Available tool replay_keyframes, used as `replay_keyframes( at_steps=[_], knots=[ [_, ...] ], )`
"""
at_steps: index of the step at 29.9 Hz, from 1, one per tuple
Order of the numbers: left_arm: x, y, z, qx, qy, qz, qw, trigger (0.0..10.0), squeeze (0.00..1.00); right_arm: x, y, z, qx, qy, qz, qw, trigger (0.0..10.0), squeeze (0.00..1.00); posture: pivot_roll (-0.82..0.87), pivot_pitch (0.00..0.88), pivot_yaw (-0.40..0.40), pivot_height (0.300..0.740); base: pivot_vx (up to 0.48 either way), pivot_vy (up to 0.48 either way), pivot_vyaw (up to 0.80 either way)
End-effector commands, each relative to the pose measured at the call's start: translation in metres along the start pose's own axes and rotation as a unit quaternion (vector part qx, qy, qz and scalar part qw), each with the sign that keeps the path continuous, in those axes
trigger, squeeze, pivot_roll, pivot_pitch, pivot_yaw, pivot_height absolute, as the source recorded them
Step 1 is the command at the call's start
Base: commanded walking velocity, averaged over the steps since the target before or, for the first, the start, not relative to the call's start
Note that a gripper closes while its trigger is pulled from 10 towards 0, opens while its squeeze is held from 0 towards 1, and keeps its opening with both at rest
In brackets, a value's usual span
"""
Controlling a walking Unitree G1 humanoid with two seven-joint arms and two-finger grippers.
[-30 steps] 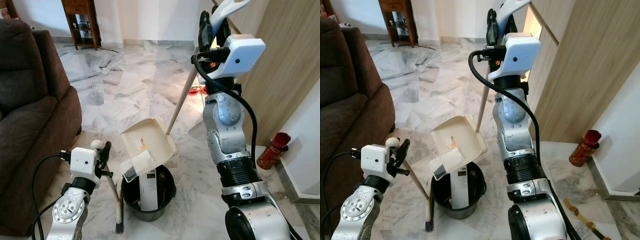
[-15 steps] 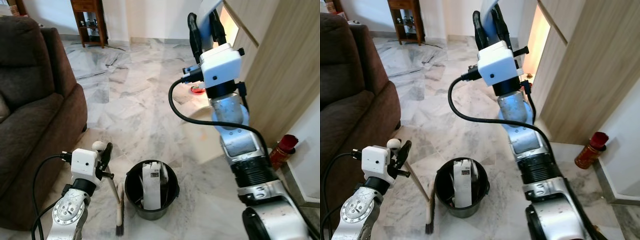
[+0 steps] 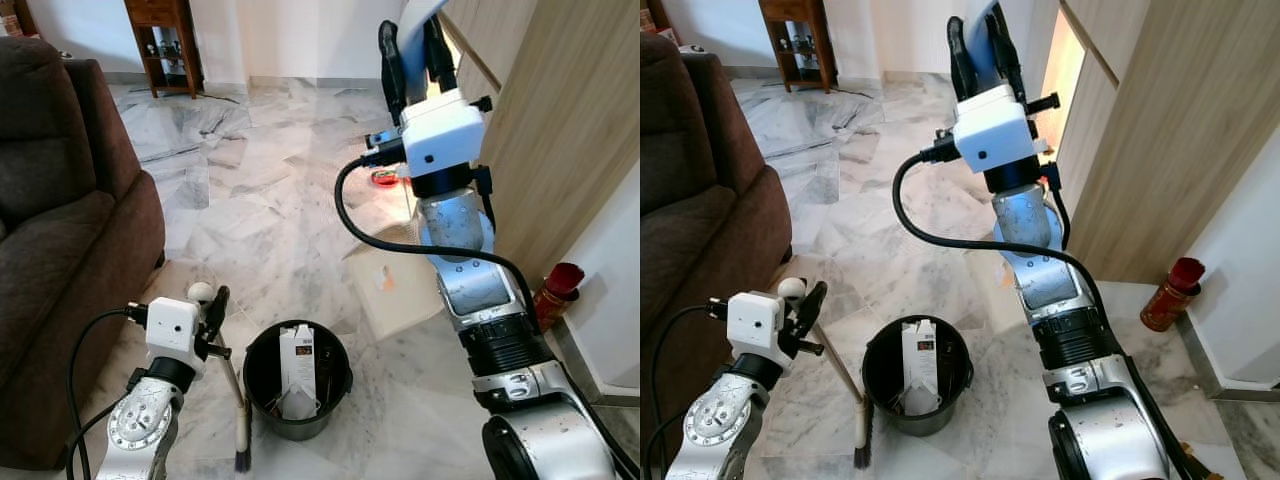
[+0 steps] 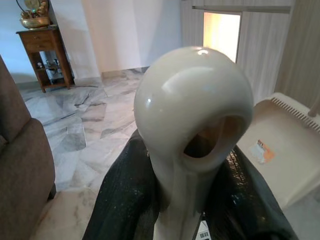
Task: Sweep floor
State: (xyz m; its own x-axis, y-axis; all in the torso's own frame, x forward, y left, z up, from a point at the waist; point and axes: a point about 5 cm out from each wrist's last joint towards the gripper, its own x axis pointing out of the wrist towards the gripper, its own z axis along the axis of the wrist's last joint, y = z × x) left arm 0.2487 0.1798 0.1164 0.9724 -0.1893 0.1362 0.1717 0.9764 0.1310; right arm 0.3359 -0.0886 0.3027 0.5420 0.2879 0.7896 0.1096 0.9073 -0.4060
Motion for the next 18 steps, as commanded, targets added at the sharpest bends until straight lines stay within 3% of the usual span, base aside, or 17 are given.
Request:
replay_keyframes(
  at_steps=[1, 5, 14, 18],
  knots=[
    [0.001, 0.001, 0.011, 0.002, -0.028, 0.003, 1.000, 10.0, 0.00, 0.002, -0.003, -0.002, -0.026, 0.008, -0.001, 1.000, 10.0, 0.00, 0.05, 0.016, -0.012, 0.740, 0.000, 0.000, 0.00],
    [0.000, 0.001, 0.009, 0.001, -0.025, 0.007, 1.000, 10.0, 0.00, -0.009, -0.006, -0.019, -0.049, 0.057, -0.004, 0.997, 10.0, 0.00, 0.05, 0.016, -0.013, 0.740, 0.000, 0.000, 0.00],
    [-0.001, 0.001, 0.008, -0.002, -0.024, 0.008, 1.000, 10.0, 0.00, -0.035, -0.004, -0.039, -0.112, 0.101, 0.022, 0.988, 10.0, 0.00, 0.05, 0.017, -0.014, 0.740, 0.000, 0.000, 0.00],
    [-0.001, 0.001, 0.008, -0.003, -0.023, 0.008, 1.000, 10.0, 0.00, -0.058, -0.006, -0.061, -0.118, 0.166, 0.025, 0.979, 10.0, 0.00, 0.04, 0.016, -0.015, 0.740, 0.000, 0.000, 0.00]
  ],
)
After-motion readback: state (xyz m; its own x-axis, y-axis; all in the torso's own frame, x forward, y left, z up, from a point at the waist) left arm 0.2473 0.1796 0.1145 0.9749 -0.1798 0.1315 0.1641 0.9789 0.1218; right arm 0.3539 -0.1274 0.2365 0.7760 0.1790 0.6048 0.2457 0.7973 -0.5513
